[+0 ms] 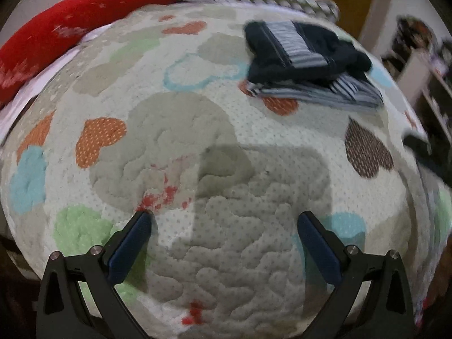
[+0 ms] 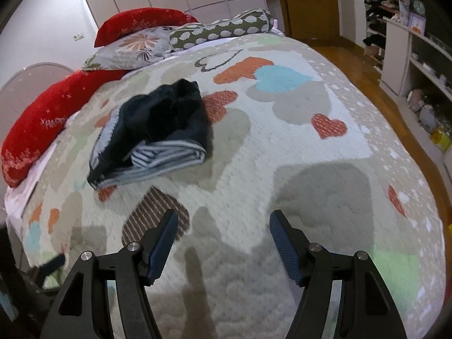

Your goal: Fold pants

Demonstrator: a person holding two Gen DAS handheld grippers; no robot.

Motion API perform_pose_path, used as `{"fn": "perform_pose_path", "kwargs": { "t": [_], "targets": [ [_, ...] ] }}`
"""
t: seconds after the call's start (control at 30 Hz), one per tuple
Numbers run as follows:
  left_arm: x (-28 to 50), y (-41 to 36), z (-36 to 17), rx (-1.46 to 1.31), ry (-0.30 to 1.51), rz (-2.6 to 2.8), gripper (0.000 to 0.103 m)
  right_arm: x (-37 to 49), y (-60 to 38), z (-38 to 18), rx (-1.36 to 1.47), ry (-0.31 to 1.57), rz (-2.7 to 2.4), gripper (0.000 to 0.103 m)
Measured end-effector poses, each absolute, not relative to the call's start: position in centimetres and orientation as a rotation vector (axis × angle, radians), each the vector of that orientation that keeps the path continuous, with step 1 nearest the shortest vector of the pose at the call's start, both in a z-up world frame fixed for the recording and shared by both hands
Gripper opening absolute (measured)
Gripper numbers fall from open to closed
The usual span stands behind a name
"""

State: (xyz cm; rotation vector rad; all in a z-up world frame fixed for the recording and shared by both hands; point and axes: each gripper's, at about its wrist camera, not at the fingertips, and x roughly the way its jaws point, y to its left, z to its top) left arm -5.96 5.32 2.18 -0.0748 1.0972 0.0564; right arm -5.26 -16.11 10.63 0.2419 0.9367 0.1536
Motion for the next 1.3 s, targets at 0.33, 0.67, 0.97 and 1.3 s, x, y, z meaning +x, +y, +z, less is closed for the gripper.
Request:
{"fn": "perform_pose_path", "kwargs": {
  "t": [0.33,0.67,0.97,1.3],
  "targets": [
    [2.9,8.2,7.5,-0.37,0.988,-0.173,0.092,3.7,-18.0,11.9,0.498,0.922,0.303,0.076],
    [11.3,4.7,5.3,-0.332,1.046,-0.303,0.039,12.2,-15.8,8.5,0.68,1.052,0.48,0.025],
    [13.4,4.4,5.0,-0.217,1.046,-0.135,0.072,13.7,-14.5,12.0,0.467,0.962,0.356,0.03],
    [5.6,8.4,7.3,-0.378,0.933,-0.046,0.074,8.9,-13.0,15.7,0.543,0.882,0.604,0.033]
  ]
}}
